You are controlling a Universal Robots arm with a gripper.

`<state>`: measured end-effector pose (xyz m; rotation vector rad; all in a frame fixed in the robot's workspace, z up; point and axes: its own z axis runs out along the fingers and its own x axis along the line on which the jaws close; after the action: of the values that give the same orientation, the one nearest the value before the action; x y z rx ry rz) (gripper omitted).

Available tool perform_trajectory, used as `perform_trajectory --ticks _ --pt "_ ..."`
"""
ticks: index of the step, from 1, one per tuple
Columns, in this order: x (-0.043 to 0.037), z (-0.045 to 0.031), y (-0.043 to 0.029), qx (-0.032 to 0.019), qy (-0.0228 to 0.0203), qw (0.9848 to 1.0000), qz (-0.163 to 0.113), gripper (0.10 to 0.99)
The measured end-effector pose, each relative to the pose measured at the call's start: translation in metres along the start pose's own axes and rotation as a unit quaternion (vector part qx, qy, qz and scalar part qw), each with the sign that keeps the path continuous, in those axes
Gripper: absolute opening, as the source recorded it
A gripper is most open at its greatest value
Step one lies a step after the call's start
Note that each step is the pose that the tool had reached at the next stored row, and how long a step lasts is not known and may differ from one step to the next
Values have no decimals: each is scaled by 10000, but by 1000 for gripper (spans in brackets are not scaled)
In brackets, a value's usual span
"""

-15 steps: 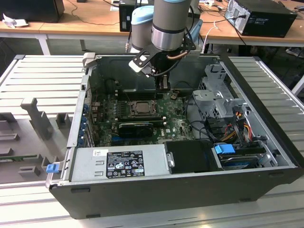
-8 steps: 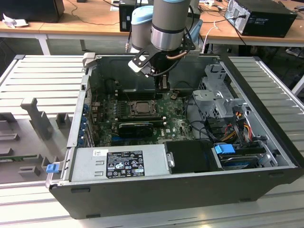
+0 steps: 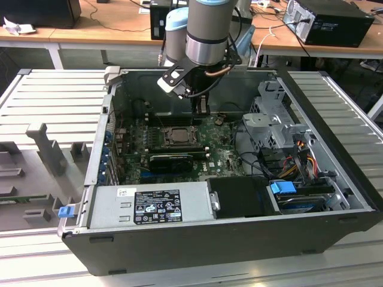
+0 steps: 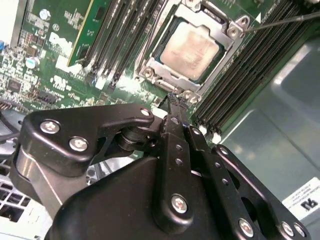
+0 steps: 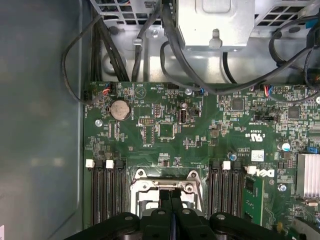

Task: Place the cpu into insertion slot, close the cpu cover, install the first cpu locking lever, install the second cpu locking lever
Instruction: 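Close the cpu cover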

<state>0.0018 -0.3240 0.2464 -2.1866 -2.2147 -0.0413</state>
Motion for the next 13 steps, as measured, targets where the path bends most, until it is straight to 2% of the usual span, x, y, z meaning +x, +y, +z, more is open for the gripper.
perform_trajectory --ticks 2,13 --pt "-1 42 -49 2 1 10000 -64 106" --pt "2 45 -306 2 11 10000 -67 106"
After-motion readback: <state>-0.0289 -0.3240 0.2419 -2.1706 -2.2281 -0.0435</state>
